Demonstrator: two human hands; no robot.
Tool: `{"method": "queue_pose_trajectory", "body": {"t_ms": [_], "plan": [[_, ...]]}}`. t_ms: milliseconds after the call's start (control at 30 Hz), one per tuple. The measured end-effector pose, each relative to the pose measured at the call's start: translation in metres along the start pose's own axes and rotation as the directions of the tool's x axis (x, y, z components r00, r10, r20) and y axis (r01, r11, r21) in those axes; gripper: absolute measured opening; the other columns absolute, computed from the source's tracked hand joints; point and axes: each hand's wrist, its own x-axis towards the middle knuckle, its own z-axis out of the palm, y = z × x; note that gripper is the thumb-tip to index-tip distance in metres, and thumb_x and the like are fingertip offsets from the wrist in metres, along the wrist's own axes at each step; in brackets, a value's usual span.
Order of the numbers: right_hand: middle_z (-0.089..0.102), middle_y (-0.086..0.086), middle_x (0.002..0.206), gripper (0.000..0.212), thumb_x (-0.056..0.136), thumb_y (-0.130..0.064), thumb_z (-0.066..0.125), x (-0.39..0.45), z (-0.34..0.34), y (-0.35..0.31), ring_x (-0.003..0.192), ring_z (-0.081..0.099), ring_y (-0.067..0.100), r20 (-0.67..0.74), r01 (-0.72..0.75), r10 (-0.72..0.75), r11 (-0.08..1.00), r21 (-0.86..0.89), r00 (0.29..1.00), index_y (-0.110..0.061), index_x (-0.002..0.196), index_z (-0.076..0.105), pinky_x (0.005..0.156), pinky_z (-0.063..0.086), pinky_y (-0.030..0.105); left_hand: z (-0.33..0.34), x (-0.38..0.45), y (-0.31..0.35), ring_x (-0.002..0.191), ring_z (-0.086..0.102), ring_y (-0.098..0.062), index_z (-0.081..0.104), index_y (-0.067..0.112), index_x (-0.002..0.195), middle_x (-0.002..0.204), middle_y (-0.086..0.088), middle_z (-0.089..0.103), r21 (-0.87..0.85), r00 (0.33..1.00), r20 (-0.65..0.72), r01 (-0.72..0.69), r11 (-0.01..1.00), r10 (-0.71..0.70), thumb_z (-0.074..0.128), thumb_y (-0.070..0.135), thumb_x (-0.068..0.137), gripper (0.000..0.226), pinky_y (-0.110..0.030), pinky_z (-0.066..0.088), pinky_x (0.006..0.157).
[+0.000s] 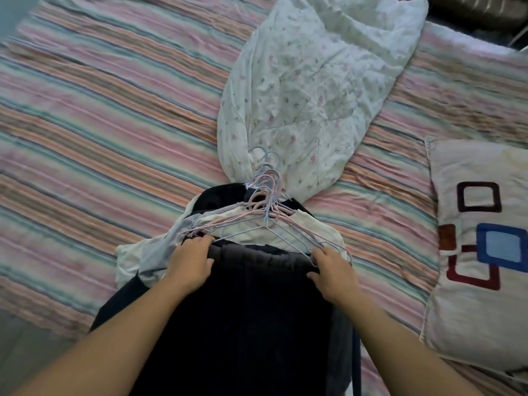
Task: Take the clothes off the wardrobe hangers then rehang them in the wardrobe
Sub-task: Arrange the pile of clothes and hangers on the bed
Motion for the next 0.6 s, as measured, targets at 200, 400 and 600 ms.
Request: {"method": "queue_pose_trajectory", "body": {"t_ms": [200,400,600], "plan": [[0.057,-0.005,0.091,0.022,0.097,-0.036,0.057,-0.021,-0.01,-0.01,0.093,0.058,0.025,-0.039,-0.034,0.038,0.994,0.102,0.999,-0.023,0.084,0.044,0.066,0.035,0.033,-0.014,-0.026,-0.004,0.088,0.059,-0.029,0.059,0.025,0.094,0.084,0.0,0.064,-0.12,0.987,-0.152,0.042,0.992,-0.06,0.058,0.023,0.094,0.002,-0.034,0.031,0.071],[0.065,0.002,0.091,0.02,0.101,-0.032,0.048,-0.06,-0.041,-0.032,0.089,0.061,0.03,-0.085,-0.029,0.04,0.991,0.131,0.996,-0.026,0.083,0.042,0.062,0.034,0.034,-0.051,-0.067,-0.009,0.081,0.061,-0.032,0.06,0.029,0.089,0.082,-0.003,0.067,-0.105,0.975,-0.224,-0.018,0.994,-0.006,0.06,0.025,0.092,0.004,-0.035,0.038,0.063],[0.058,0.003,0.074,0.029,0.099,-0.028,0.052,-0.109,-0.085,-0.078,0.079,0.057,0.032,-0.199,0.089,-0.039,0.965,0.248,0.979,-0.019,0.072,0.045,0.064,0.04,0.038,-0.093,-0.128,-0.025,0.088,0.063,-0.033,0.062,0.031,0.095,0.087,-0.005,0.07,-0.129,0.951,-0.305,0.017,0.992,-0.056,0.058,0.026,0.092,0.007,-0.036,0.042,0.068]]}}
